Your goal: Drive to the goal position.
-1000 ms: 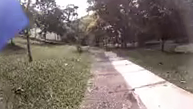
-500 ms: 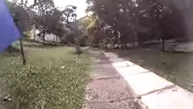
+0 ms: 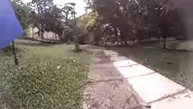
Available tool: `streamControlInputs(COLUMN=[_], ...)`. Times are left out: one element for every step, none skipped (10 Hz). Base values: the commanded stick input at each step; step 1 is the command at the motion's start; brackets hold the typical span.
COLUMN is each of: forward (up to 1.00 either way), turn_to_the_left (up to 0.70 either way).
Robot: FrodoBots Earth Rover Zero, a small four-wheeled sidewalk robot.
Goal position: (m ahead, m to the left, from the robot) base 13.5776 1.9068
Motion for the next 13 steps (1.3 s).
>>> streamControlInputs(forward=[0.5, 0.5, 0.5, 0.5, 0.5, 0.5, 0.5, 0.5, 0.5, 0.5, 0.5, 0.5, 0.5], turn_to_the_left=[0.0, 0.0, 0.0, -0.01, -0.02, -0.03, -0.04, -0.01, 0.0, 0.0, 0.0, 0.0, 0.0])
